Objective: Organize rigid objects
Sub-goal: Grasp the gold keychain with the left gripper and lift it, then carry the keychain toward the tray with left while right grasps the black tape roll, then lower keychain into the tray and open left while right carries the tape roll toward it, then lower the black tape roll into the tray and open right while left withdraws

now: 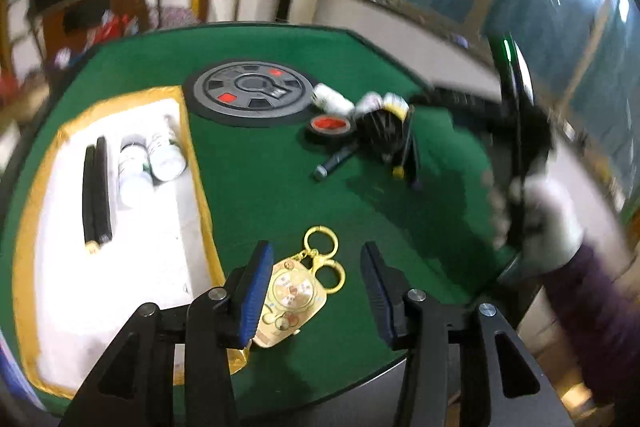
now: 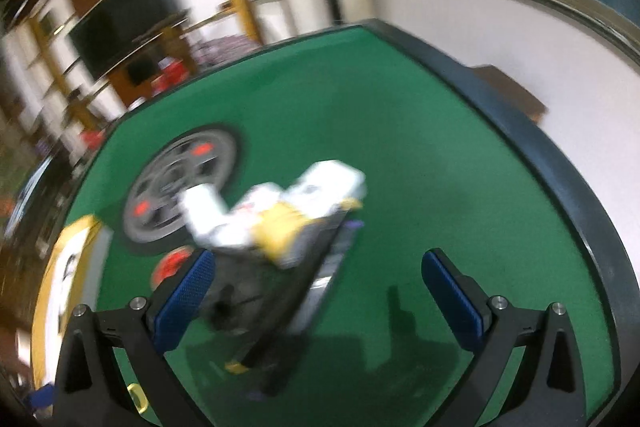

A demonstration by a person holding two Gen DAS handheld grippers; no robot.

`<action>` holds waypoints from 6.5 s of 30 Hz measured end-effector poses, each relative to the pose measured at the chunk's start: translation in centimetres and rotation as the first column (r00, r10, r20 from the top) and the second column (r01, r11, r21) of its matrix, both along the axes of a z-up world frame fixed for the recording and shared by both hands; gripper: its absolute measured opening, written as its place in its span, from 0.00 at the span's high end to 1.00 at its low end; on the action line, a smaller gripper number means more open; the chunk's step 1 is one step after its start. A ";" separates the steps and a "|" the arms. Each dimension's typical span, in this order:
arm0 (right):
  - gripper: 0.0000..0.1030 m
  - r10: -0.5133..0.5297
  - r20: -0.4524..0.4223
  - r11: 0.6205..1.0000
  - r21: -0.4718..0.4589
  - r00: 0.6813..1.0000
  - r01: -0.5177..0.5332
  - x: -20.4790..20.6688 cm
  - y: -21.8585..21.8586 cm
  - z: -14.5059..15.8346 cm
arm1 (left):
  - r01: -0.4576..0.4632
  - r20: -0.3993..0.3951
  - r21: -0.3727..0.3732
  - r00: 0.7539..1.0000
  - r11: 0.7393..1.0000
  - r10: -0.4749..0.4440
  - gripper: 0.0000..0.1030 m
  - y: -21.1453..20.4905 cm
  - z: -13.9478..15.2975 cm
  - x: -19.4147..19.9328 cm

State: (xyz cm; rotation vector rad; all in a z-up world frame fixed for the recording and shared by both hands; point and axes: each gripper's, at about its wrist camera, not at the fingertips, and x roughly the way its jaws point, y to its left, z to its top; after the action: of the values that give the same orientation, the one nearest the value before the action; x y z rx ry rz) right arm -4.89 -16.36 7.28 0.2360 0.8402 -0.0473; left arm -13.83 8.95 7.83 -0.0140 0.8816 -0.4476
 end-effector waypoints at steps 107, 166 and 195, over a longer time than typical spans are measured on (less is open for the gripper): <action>0.87 0.483 -0.042 0.875 -0.008 0.875 -0.484 1.3 14.4 2.5 | -0.263 -0.054 -0.032 0.964 0.964 0.262 0.49 17.7 -0.8 5.3; 0.86 0.809 -0.312 0.535 0.037 0.499 -0.844 1.6 44.4 -3.4 | -0.600 -0.009 -0.282 0.782 0.749 0.623 0.31 31.5 2.5 0.0; 0.23 0.549 -0.054 0.825 -0.129 0.834 -0.551 0.7 22.9 3.8 | -0.610 -0.110 -0.192 0.791 0.768 0.601 0.31 27.5 -0.4 -0.8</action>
State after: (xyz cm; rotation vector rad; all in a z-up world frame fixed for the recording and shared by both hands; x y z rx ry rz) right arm -4.17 6.56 11.13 -0.1491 0.8897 0.4370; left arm -14.61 36.49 7.47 -0.5060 0.8118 0.0741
